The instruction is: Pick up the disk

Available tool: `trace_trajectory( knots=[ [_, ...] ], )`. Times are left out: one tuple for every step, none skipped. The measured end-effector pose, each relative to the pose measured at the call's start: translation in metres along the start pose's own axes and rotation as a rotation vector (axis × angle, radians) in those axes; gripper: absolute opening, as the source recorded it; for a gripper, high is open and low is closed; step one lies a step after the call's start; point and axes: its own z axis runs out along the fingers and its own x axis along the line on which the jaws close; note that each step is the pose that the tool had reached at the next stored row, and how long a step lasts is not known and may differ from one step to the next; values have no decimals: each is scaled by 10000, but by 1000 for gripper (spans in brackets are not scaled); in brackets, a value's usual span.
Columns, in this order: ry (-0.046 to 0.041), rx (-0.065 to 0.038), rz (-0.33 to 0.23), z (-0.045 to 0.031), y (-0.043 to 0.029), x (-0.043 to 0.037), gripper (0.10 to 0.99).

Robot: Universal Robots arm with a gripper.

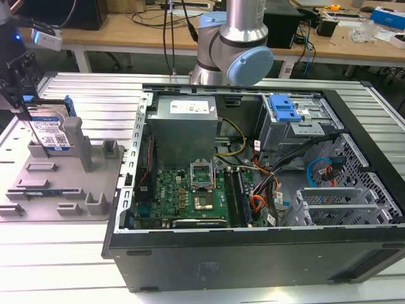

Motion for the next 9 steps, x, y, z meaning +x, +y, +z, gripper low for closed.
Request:
trace_trajectory(
  knots=[
    [0,0,-2,3,0,0,557],
    [0,0,-3,6,0,0,557],
    [0,0,-5,9,0,0,557],
    [0,0,-7,13,0,0,545],
    [1,0,-8,15,0,-1,478],
    [1,0,-9,16,0,0,408],
    [0,1,-8,17,0,-1,408],
    [0,0,-8,17,0,0,408],
    [0,0,-9,17,0,-1,408]
  ],
)
